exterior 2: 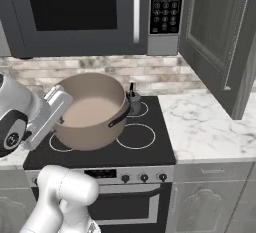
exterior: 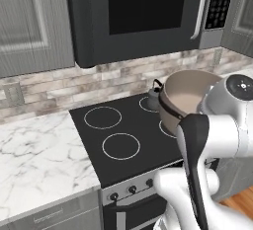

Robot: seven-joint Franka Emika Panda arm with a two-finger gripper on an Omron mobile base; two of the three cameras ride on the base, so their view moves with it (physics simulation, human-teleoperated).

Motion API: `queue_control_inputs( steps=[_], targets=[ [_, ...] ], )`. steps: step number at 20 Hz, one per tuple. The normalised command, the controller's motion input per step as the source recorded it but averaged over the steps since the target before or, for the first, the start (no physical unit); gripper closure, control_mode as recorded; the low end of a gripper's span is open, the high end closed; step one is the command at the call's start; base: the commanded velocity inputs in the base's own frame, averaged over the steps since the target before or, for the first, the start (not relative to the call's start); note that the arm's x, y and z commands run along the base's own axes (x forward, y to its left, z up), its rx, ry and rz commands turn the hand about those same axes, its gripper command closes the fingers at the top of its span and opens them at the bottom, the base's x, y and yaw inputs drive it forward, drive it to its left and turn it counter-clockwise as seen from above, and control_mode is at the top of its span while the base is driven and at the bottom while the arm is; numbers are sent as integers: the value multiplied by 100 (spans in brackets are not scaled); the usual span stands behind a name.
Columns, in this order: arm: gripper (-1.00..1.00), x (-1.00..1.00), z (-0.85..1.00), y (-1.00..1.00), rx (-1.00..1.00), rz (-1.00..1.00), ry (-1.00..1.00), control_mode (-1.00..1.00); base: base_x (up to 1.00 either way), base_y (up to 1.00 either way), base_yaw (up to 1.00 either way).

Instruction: Pick the kettle from the cabinet and place it on a stove burner. Then pick the pot from the counter and place it on another stove burner. Finally, turn both burners on.

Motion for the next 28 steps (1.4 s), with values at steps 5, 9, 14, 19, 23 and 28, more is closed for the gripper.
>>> queue_control_inputs(
  steps=[5,9,14,19,23,28],
  targets=[
    [100,38,-17,-16,0,0,0,-100,0,0,0],
    [100,37,-16,-13,0,0,0,-100,0,0,0],
    [100,23,-18,-20,0,0,0,-100,0,0,0],
    [100,14,-21,-18,0,0,0,-100,0,0,0],
    [100,18,-14,-6,0,0,0,-100,0,0,0],
    [100,11,-14,-10,0,0,0,-100,0,0,0]
  ],
)
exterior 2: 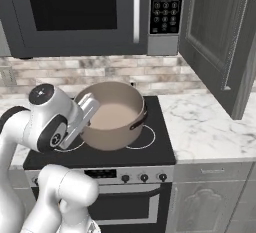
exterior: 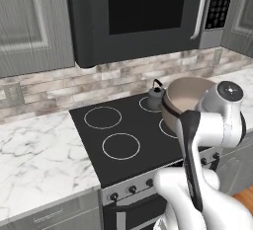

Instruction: Pick the kettle from the cabinet and place it on a stove burner. Then pick the pot from the counter and place it on another stove burner. Finally, turn both burners on.

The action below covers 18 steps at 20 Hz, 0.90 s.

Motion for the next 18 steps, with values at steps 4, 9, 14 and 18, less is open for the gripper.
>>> queue_control_inputs(
  steps=[4,9,14,18],
  targets=[
    [100,2,-19,-13,0,0,0,-100,0,0,0],
    [100,0,-20,-9,-1,0,0,-100,0,0,0],
    [100,2,-17,-6,-2,0,0,-100,0,0,0],
    [100,5,-16,-8,-2,0,0,-100,0,0,0]
  ],
)
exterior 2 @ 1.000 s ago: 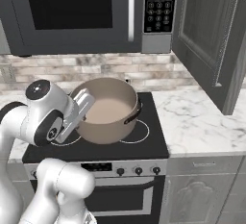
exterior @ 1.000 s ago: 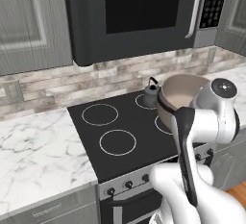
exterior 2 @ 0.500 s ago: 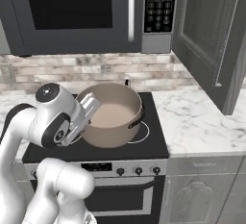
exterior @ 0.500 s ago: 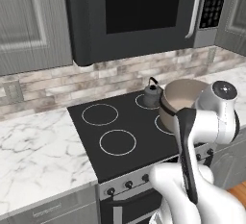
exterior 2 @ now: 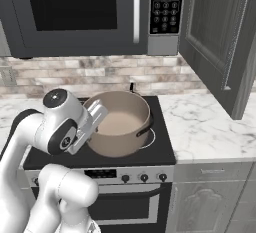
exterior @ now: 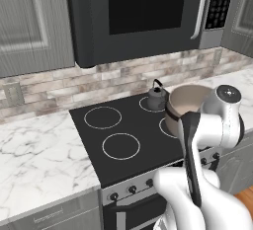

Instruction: Pick the kettle from the cabinet and place it on a stove burner. Then pick the pot from the counter and place it on another stove burner. Finally, turn both burners on.

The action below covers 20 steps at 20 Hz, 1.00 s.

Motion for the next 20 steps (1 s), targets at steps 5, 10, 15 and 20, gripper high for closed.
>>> queue_control_inputs(
  steps=[5,10,15,20],
  targets=[
    [100,14,-17,-11,-1,0,3,-100,0,0,0],
    [100,20,-17,-9,0,0,2,-100,0,0,0],
    [100,23,-17,-8,0,0,0,-100,0,0,0],
    [100,22,-17,-7,0,0,0,-100,0,0,0]
  ],
)
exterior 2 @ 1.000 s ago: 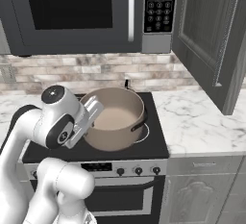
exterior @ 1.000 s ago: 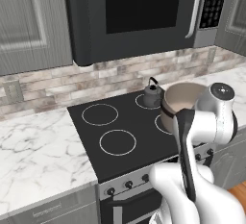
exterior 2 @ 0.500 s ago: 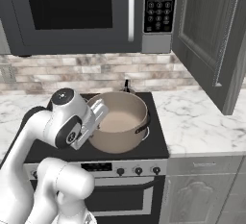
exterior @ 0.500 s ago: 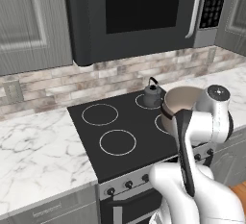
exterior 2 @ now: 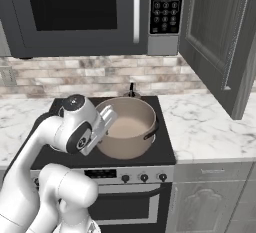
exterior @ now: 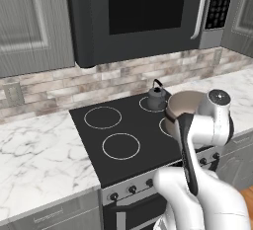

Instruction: Pick the kettle from the cabinet and place it on a stove burner. Then pick the pot from the counter and place it on another stove burner. Finally, turn both burners on.

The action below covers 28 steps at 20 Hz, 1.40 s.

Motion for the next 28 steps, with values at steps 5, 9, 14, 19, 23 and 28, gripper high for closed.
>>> queue_control_inputs(
  steps=[5,9,14,19,23,28],
  targets=[
    [100,21,-17,-7,0,0,0,-100,0,0,0],
    [100,17,-17,-6,0,0,0,-100,0,0,0],
    [100,16,-15,-8,0,0,0,-100,0,0,0],
    [100,19,-13,-7,0,0,0,-100,0,0,0],
    [100,20,-13,-4,0,0,0,-100,0,0,0],
    [100,16,-12,-4,0,0,0,-100,0,0,0]
  ],
)
